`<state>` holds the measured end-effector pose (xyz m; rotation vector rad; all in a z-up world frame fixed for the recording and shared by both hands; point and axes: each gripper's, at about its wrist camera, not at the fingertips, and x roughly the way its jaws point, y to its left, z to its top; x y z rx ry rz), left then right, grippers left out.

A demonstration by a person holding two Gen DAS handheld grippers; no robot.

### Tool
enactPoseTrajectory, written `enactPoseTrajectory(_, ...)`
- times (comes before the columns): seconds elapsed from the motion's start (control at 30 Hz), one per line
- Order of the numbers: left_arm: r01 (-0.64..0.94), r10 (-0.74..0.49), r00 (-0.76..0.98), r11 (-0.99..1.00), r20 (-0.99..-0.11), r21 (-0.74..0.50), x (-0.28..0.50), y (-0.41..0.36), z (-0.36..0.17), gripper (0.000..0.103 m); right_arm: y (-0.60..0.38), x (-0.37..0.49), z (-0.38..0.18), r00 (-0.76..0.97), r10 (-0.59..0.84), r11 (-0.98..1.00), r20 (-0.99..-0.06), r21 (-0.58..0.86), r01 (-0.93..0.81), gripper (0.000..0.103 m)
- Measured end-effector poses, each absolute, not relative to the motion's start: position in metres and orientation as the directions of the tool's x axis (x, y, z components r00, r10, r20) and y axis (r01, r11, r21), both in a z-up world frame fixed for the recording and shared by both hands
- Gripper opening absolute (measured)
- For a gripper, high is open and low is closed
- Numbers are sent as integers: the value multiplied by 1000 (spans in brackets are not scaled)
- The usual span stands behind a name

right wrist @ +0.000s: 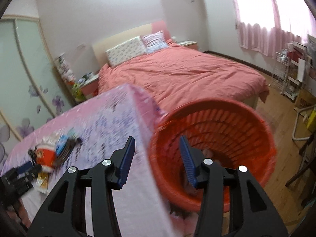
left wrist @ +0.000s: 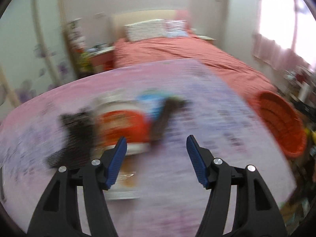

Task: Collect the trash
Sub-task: 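Grasp the brown plastic comb with the right tool while the left tool hovers over black mesh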

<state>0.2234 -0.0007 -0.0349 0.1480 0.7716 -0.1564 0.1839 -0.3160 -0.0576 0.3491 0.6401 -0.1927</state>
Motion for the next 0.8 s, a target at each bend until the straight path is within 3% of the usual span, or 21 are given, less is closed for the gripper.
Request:
enactPoseTrajectory(0.17, -27, 83, 677, 996, -731, 88, 247, 95, -52, 62, -273, 196, -70, 762, -12, 949, -648, 233, 213, 48)
enactPoseTrajectory(0.27, -70, 77, 638, 997, -766, 42, 262, 127, -65, 62, -249, 203, -75, 744, 13, 963, -668, 210, 171, 48)
enactPoseTrajectory(0.8, -37, 65, 608, 998, -792, 53, 283, 133, -94, 57, -133, 265, -90, 680, 126, 972, -723, 225, 60, 47)
